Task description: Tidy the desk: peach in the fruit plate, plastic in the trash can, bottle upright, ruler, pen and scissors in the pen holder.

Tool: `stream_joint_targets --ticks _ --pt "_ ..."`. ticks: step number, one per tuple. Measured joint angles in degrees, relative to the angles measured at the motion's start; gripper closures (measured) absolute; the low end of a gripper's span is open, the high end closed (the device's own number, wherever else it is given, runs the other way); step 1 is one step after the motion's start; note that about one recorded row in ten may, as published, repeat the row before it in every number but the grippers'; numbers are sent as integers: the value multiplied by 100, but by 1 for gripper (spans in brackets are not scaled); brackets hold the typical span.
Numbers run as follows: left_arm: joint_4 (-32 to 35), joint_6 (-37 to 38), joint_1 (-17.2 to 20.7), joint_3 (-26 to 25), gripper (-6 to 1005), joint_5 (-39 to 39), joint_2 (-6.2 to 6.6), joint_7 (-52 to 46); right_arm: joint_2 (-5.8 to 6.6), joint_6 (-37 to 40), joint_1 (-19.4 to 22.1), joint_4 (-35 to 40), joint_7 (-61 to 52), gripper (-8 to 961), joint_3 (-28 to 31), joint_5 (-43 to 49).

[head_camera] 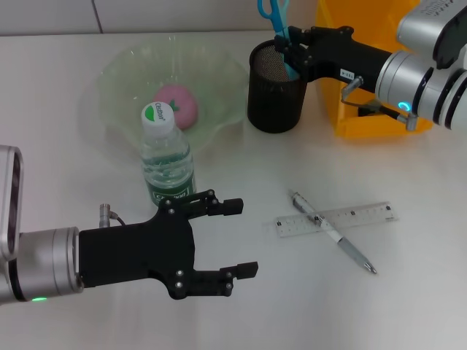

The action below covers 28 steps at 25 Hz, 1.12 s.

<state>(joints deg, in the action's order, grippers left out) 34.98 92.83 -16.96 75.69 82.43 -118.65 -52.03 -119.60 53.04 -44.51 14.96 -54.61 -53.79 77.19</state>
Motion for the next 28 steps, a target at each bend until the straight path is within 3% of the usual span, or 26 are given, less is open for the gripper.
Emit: stream_joint_targets --ticks 13,17,18,19,22,23,24,27,28 --pt "0 7 -36 -30 187 0 2 0 -11 62 129 15 4 638 0 -14" --pt "0 7 -42 -42 187 1 8 0 -11 529 291 124 -26 584 61 -62" --pt "0 10 -37 -45 187 1 9 0 -6 1057 559 355 -127 570 91 -277" --pt "0 10 -37 -45 187 1 9 0 -6 1057 559 355 -127 557 91 -277" --pt "17 22 -16 -49 187 1 9 0 9 1928 1069 888 -487 516 97 -771" --pt "28 25 -12 -52 187 1 10 0 20 2403 1440 1380 -1007 502 98 -950" --pt "28 25 -12 -52 187 1 10 0 20 2403 1440 1380 -1007 489 98 -950" --pt "31 26 -13 -55 186 1 9 0 36 2913 2086 2470 -2221 448 98 -989" --pt "22 30 -17 -55 186 1 9 0 68 3132 2429 3224 -3069 405 105 -759"
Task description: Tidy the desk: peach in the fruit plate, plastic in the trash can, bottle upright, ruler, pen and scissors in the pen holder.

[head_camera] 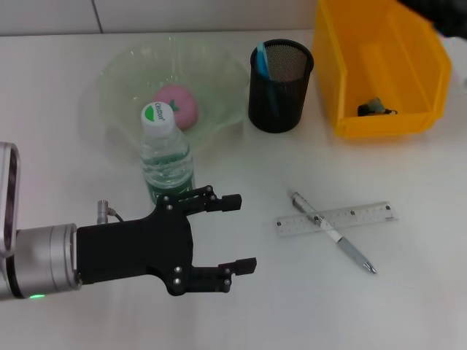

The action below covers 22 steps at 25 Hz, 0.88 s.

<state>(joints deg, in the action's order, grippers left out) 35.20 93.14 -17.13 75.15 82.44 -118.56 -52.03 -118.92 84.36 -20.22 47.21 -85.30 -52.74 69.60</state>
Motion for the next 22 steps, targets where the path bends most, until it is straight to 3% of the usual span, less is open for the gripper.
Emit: stream_joint_targets --ticks 1,4,5,6,9,10,14,15,19,22 --pt "-6 2 -5 0 186 0 1 -5 0 0 0 0 0 361 0 0" --pt "-13 12 -14 0 186 0 3 -27 67 337 227 1260 -1413 231 179 961" --pt "-17 31 -19 0 186 0 7 -50 121 744 156 2105 -2476 211 463 2173" --pt "-17 31 -19 0 186 0 7 -50 121 744 156 2105 -2476 191 463 2173" --pt "0 62 12 -7 186 0 14 -61 249 1452 -201 2813 -3306 132 683 3771" --pt "-4 67 24 -13 186 0 20 -65 360 1999 -492 2963 -3331 112 677 4666" --pt "-18 80 33 -17 186 28 36 -180 414 2546 -898 3016 -2780 114 565 5670" --pt "-17 84 30 -19 186 47 37 -249 379 2756 -1135 3084 -2380 115 319 6300" --pt "-14 85 15 -18 186 68 36 -369 266 2723 -1347 3271 -2080 118 -348 6978" --pt "36 131 32 -18 186 70 36 -456 1 2259 -1604 3400 -1733 120 -1149 7619"
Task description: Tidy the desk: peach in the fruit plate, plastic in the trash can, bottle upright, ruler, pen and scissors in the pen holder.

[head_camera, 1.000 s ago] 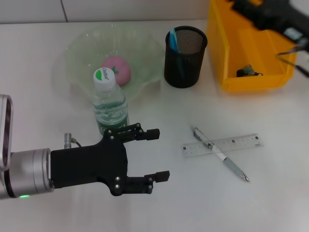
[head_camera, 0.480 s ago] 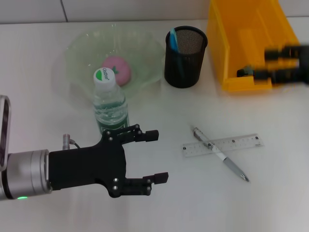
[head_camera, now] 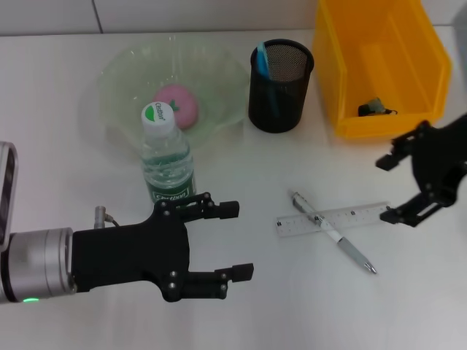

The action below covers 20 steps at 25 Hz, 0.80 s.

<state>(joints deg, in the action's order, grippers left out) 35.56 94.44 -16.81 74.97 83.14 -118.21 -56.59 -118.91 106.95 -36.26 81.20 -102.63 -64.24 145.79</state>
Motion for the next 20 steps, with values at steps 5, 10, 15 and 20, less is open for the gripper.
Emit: stream_joint_targets --ticks 5,10,15,20 --pt "9 15 -14 -13 186 1 30 -60 -37 -516 -23 -116 334 122 -535 -84" --pt "13 -30 -67 -24 186 43 44 -229 -45 -784 -7 -474 782 123 -770 -561" --pt "40 -52 -103 -48 186 114 15 -272 -44 -1058 -85 -821 1001 125 -1040 -642" --pt "68 -62 -107 -46 186 147 23 -279 -41 -1417 -261 -1351 1230 126 -1303 -642"
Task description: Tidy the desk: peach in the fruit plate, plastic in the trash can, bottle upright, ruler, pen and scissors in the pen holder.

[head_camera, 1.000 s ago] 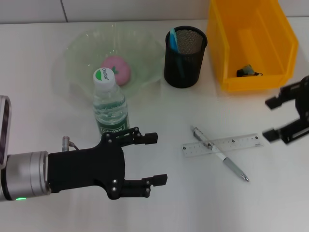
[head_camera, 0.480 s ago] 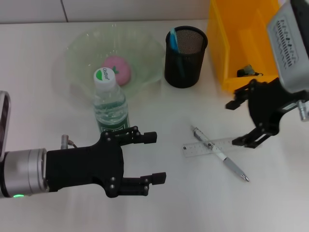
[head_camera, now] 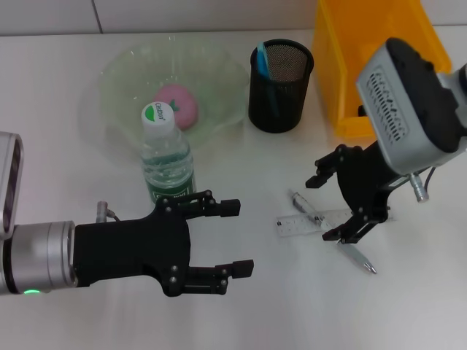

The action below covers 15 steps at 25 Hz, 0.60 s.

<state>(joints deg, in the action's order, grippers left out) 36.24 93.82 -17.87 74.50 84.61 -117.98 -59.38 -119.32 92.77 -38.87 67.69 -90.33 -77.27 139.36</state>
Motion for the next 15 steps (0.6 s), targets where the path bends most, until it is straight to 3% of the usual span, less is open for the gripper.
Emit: stream_joint_targets --ticks 15 --pt "8 -152 -73 3 186 3 21 -150 -15 -723 -496 -1299 570 130 -96 -285"
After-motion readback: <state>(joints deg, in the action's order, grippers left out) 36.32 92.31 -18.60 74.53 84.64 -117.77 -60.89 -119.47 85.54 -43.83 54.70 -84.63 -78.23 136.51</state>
